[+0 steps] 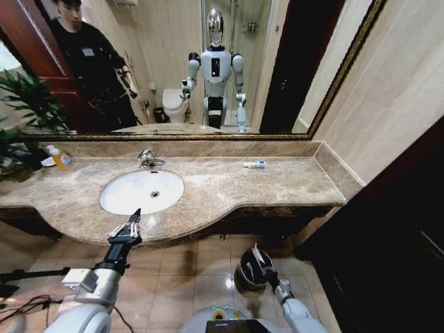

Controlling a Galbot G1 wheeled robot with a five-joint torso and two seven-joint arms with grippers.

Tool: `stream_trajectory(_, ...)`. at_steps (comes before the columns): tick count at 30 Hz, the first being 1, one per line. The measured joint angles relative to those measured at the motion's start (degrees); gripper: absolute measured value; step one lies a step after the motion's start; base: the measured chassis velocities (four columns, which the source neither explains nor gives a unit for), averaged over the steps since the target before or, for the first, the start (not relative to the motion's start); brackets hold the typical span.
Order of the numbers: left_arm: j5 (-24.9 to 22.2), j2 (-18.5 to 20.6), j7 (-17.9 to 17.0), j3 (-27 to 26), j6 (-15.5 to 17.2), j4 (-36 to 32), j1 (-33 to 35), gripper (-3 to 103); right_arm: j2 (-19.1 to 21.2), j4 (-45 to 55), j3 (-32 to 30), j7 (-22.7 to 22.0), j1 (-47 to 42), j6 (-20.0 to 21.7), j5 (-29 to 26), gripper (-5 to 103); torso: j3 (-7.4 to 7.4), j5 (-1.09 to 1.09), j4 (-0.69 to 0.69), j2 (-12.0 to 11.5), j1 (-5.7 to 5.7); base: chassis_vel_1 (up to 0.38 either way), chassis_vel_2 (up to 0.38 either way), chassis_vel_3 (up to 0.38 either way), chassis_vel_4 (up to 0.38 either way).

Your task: Pick up the trash from the sink and place it in the trash bin.

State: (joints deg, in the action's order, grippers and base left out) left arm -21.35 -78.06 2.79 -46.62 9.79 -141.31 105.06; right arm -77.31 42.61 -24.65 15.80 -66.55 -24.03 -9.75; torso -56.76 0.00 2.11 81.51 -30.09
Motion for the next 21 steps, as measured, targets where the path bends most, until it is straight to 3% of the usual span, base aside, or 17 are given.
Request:
stream_trajectory(4,0.00,0.00,0.00,0.00,0.00,0.00,0.00,0,-0.11,-0.60,0.00,-0.63,0.19,-0.77,0.28,27,0.00,-0.01,0.00,0.00,0.00,0.000,0.000,0.000,0.000)
stream_trajectory(7,0.00,0.00,0.00,0.00,0.00,0.00,0.00,0,-0.20,-0.57,0.01,-0.84,-0.04,-1.40,0.62,33,0.00,-0.01,0.00,0.00,0.00,0.000,0.000,0.000,0.000)
stream_trajectory(11,0.00,0.00,0.00,0.00,0.00,0.00,0.00,0,-0.27,0.75,0.00,-0.95,-0.98,-1.55,0.92,54,0.00,0.00,0.00,0.00,0.00,0.000,0.000,0.000,0.000)
stream_trajectory(13,0.00,0.00,0.00,0.00,0.00,0.00,0.00,0,-0.28,1.21,-0.01,-0.98,-1.27,-1.55,0.92,54,0.00,0.00,0.00,0.00,0.00,0.000,0.000,0.000,0.000)
stream_trajectory(16,0.00,0.00,0.00,0.00,0.00,0.00,0.00,0,-0.28,1.51,0.02,-0.99,-1.58,-1.56,1.22,71,0.00,-0.01,0.00,0.00,0.00,0.000,0.000,0.000,0.000)
stream_trajectory(21,0.00,0.00,0.00,0.00,0.00,0.00,0.00,0,-0.37,1.32,0.04,-0.99,-1.57,-1.74,1.30,87,0.00,-0.01,0.00,0.00,0.00,0.000,0.000,0.000,0.000)
